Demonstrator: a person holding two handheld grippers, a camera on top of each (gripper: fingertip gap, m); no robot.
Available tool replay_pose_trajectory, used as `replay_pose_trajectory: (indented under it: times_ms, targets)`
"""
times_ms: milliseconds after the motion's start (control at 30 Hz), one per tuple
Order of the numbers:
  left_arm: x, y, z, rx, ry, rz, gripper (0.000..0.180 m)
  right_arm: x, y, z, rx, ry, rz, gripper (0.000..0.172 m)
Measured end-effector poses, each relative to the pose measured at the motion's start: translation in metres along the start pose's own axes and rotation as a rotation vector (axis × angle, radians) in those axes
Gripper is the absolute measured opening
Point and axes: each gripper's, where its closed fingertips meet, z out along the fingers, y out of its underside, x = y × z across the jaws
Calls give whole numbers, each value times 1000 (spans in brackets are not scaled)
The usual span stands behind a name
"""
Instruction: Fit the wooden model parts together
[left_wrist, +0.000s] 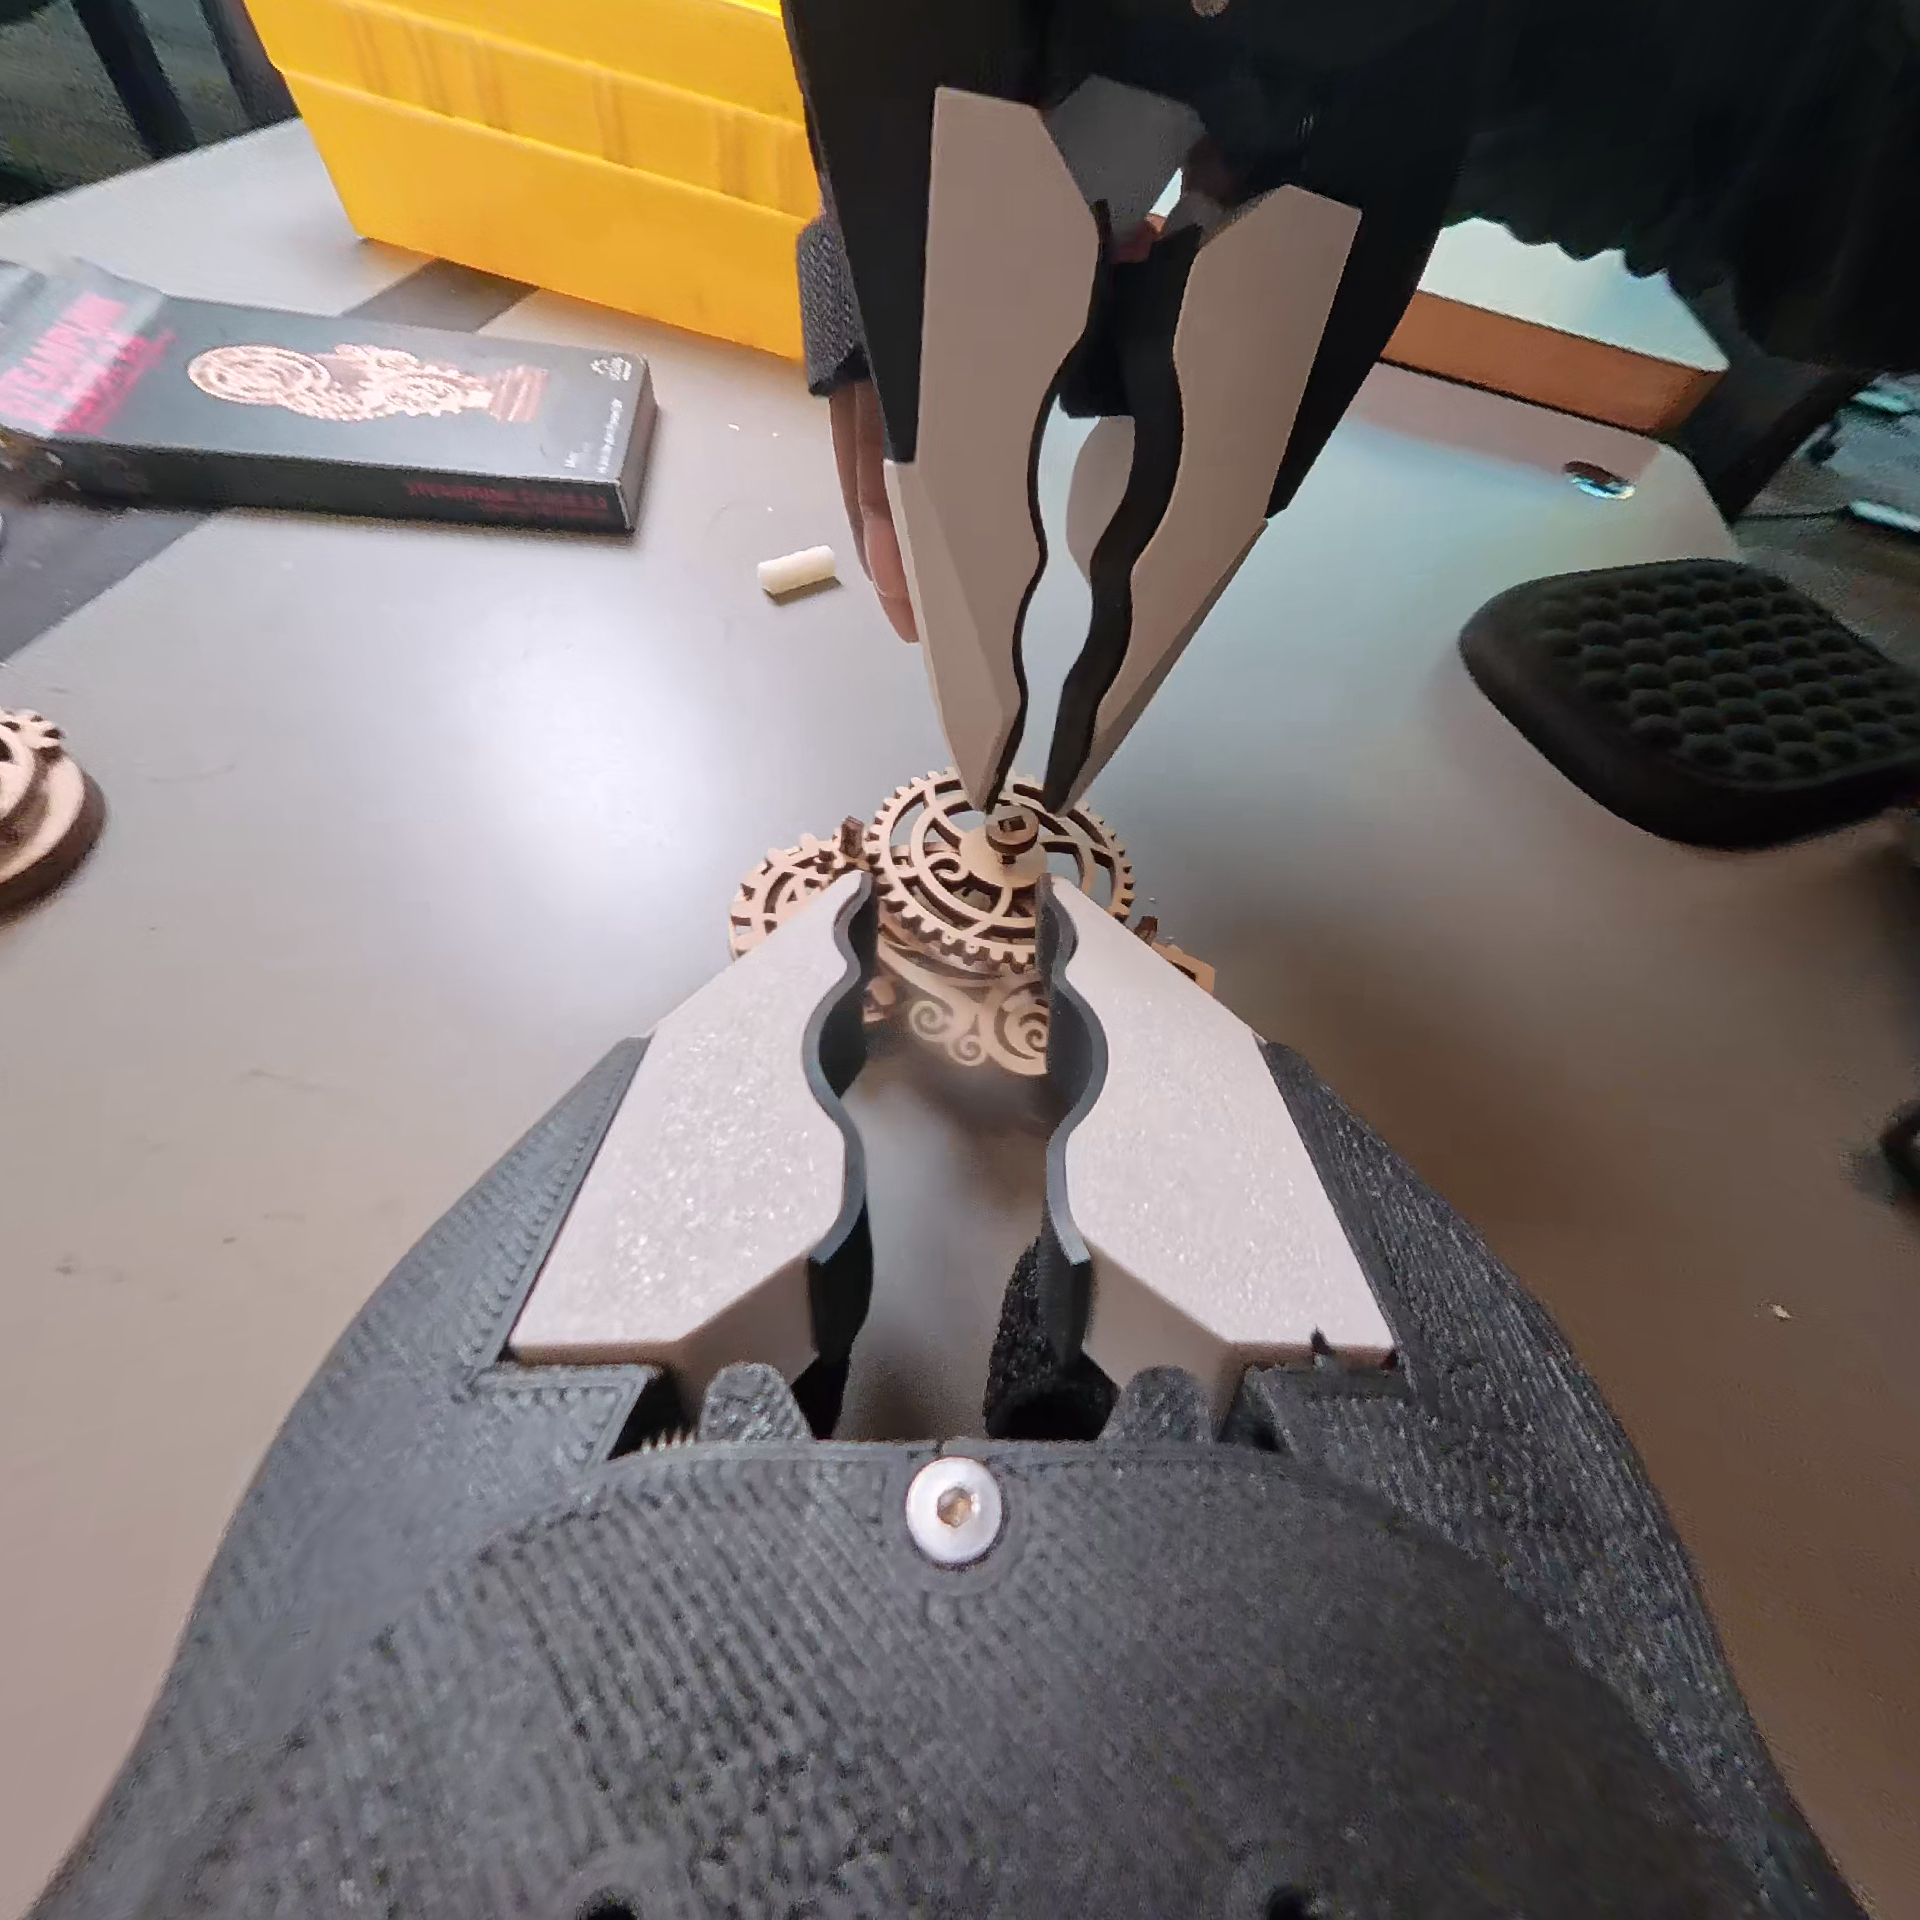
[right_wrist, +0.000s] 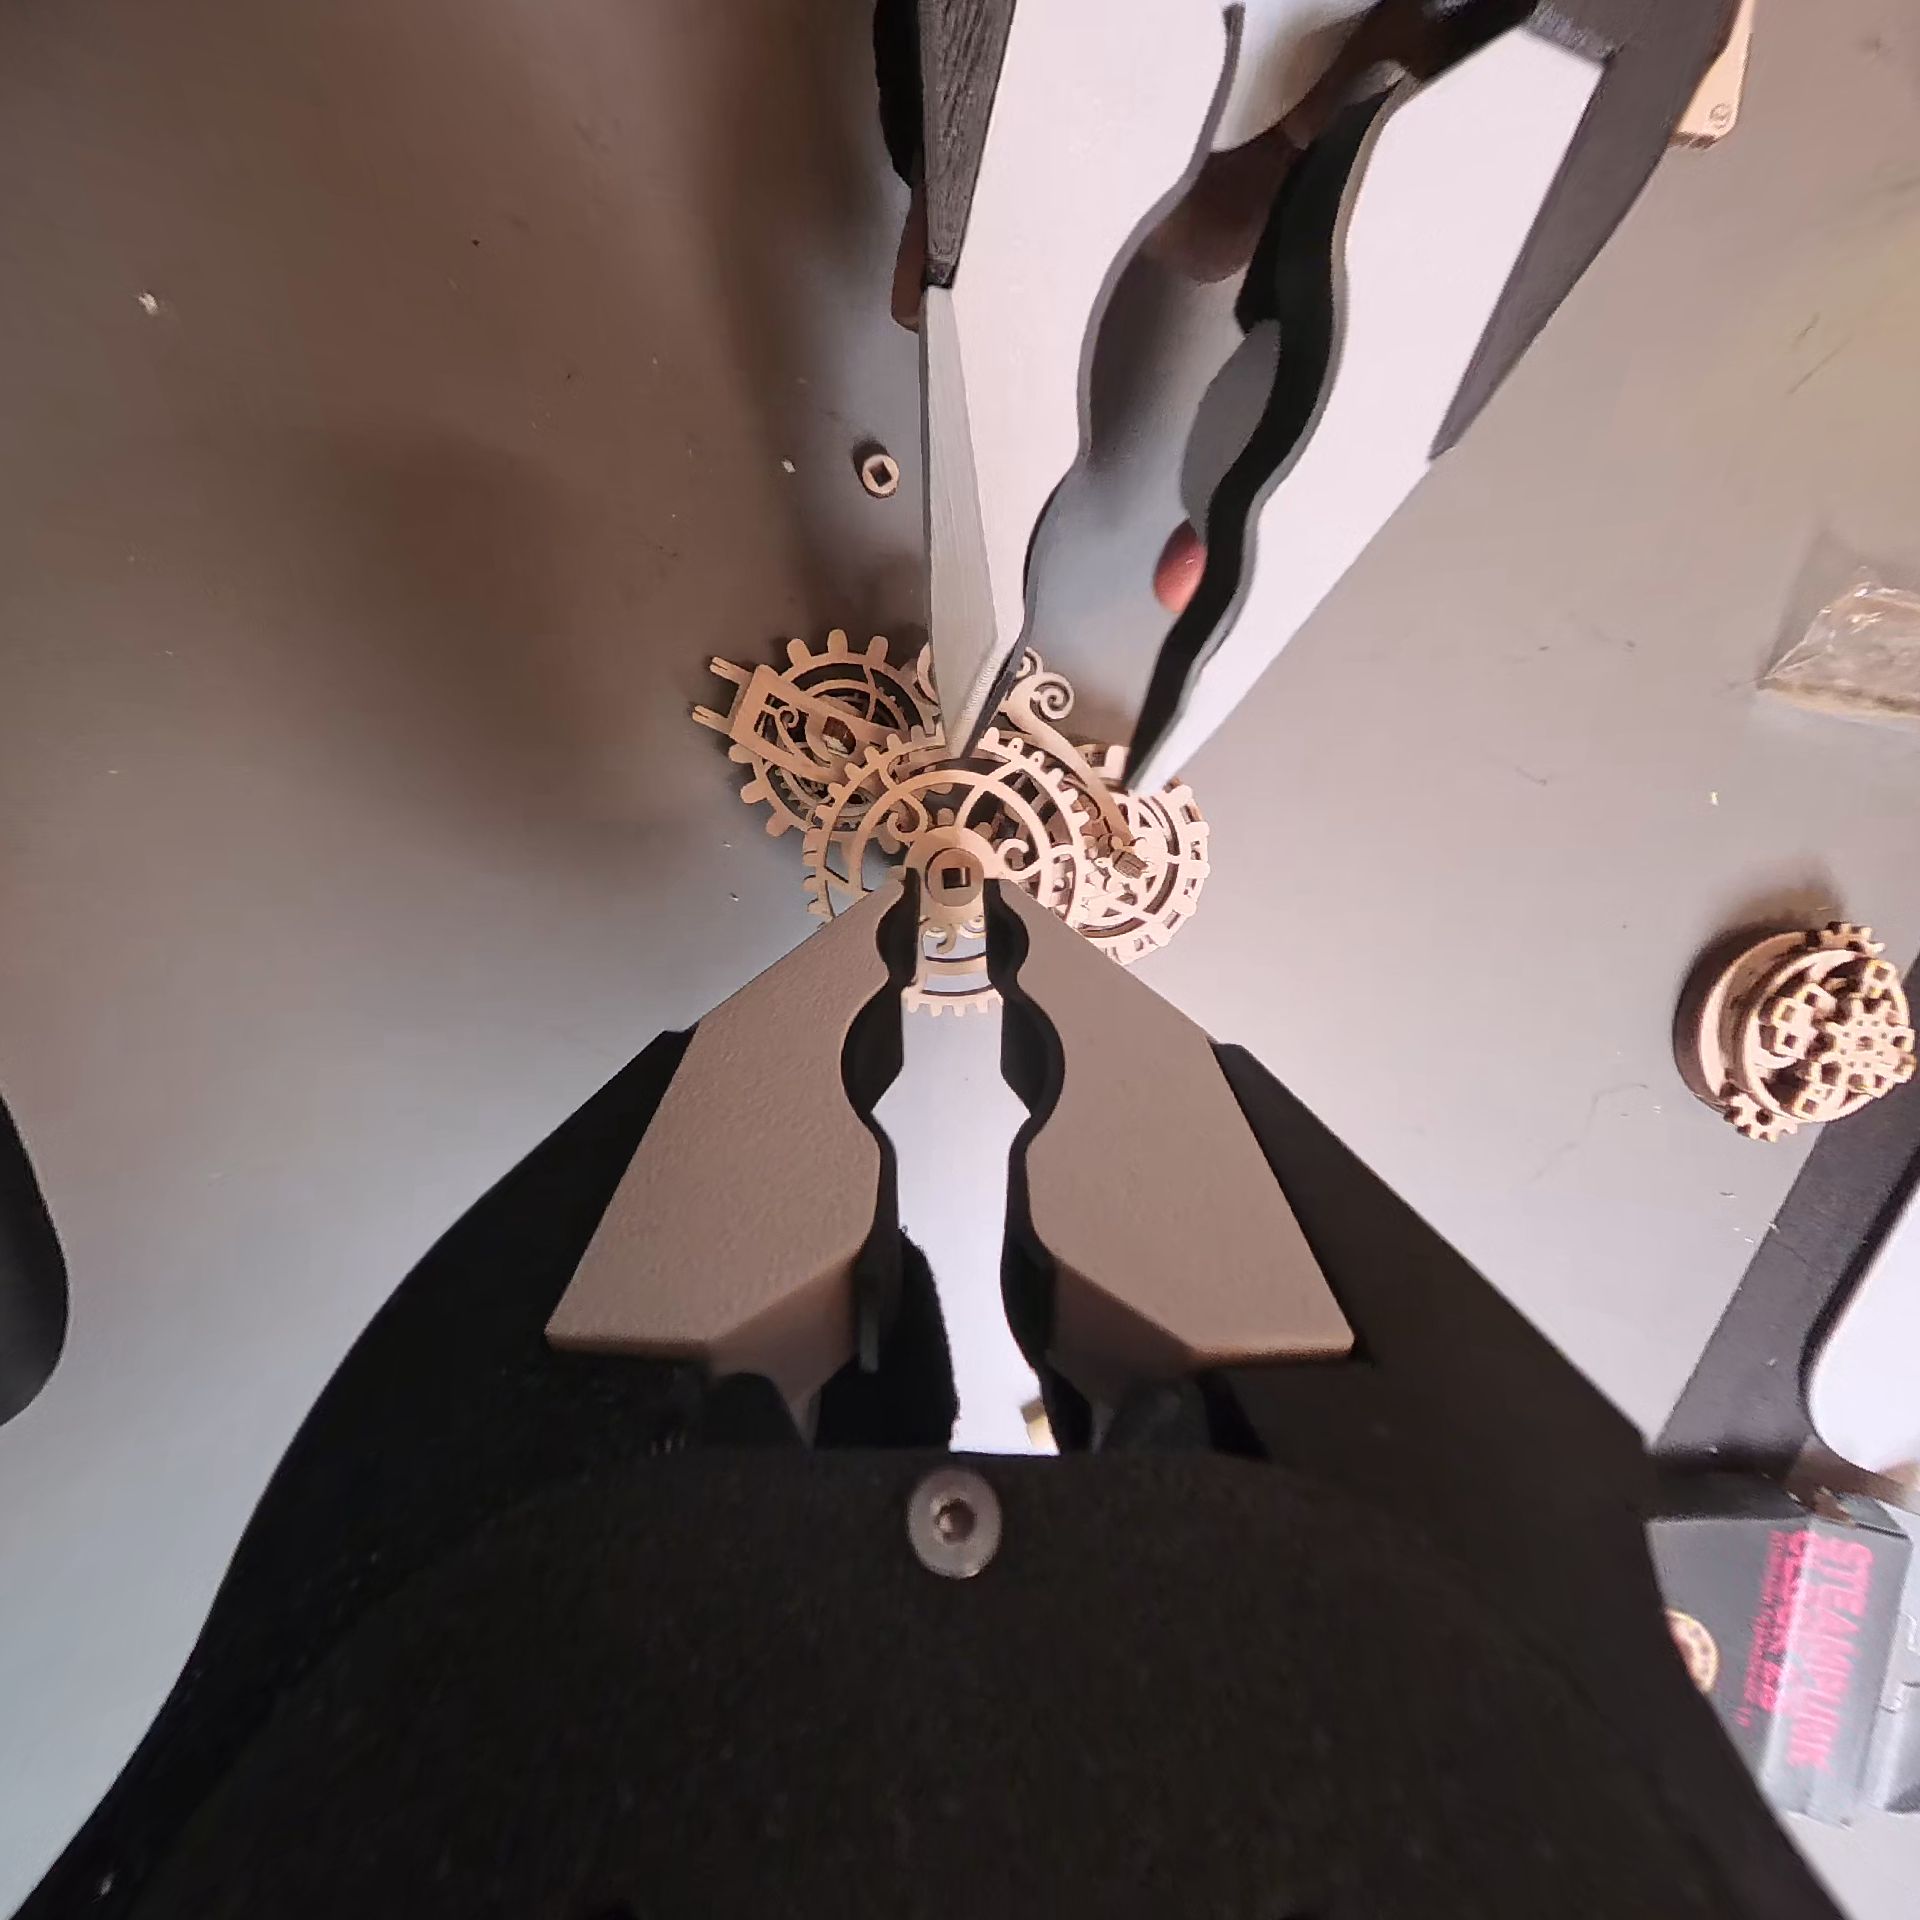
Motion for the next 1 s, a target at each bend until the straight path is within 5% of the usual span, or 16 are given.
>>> replay_pose_trajectory:
  times_ms: [267,1000]
  targets:
    - [-2,12,4,-71,-44,100,51,-1,-2,2,30,-30,32,10]
    - [6,15,6,-82,-6,105,46,-3,0,4,-48,123,-87,7]
